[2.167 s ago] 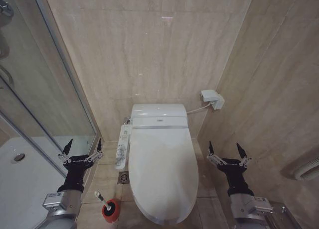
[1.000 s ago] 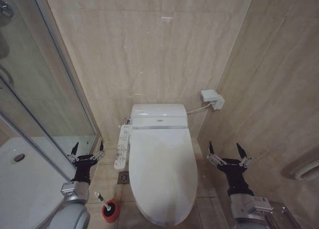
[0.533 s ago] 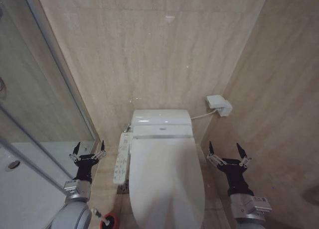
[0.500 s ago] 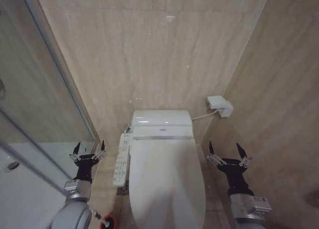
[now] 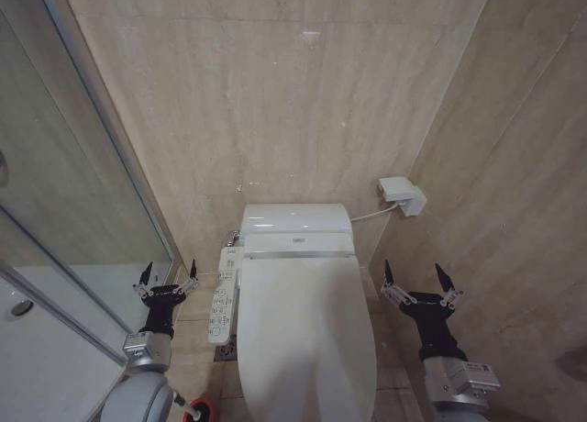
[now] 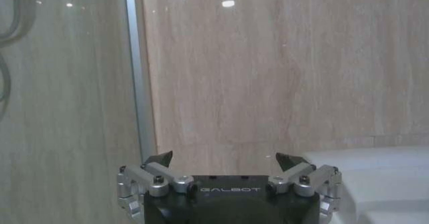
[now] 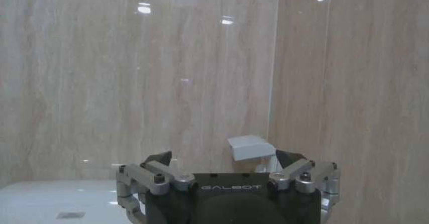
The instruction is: Open the toilet lid, clean the toilet bowl with a toilet brush, close the toilet lid, and flush.
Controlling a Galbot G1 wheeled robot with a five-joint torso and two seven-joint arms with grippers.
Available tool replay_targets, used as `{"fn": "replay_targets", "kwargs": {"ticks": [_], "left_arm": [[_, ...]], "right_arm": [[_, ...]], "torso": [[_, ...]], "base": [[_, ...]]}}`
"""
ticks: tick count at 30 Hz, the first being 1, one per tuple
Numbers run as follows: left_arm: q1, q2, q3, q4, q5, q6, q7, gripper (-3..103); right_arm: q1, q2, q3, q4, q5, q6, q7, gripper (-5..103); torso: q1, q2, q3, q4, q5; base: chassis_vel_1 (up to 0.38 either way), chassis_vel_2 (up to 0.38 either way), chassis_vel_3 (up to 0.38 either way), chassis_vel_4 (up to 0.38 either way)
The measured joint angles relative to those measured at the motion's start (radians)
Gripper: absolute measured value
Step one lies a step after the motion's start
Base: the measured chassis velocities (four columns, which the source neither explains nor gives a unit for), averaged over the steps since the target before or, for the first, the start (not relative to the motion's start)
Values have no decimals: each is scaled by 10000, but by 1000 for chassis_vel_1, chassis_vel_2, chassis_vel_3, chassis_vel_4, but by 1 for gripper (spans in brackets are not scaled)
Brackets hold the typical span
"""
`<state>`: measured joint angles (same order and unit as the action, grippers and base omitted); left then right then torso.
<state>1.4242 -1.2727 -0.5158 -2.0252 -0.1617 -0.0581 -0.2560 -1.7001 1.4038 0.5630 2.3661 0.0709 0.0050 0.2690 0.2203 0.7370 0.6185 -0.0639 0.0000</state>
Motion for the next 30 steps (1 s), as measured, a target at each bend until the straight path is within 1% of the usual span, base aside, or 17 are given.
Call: {"fn": "replay_targets", "kwargs": {"ticks": [6, 12, 21, 30], "left_arm": [[56, -32, 4, 15, 29, -174, 49, 100], [85, 11, -60, 20, 30, -297, 57, 100], [119, 25, -54, -50, 29, -311, 94, 100], [70, 1, -22, 2, 29, -367, 165, 100]], "right_arm": [[1, 0, 0, 0, 0, 0, 0, 100], [1, 0, 0, 0, 0, 0, 0, 100], [0, 0, 0, 0, 0, 0, 0, 100], [2, 0, 0, 0, 0, 0, 0, 100]], "torso": [[6, -1, 2, -3, 0], [8, -3, 3, 1, 0], [0, -1, 1, -1, 0], [10, -3, 3, 0, 0]], "base": [[-52, 42, 46, -42], [-39, 29, 49, -33], [-13, 5, 13, -11], [-62, 68, 66, -66]]}}
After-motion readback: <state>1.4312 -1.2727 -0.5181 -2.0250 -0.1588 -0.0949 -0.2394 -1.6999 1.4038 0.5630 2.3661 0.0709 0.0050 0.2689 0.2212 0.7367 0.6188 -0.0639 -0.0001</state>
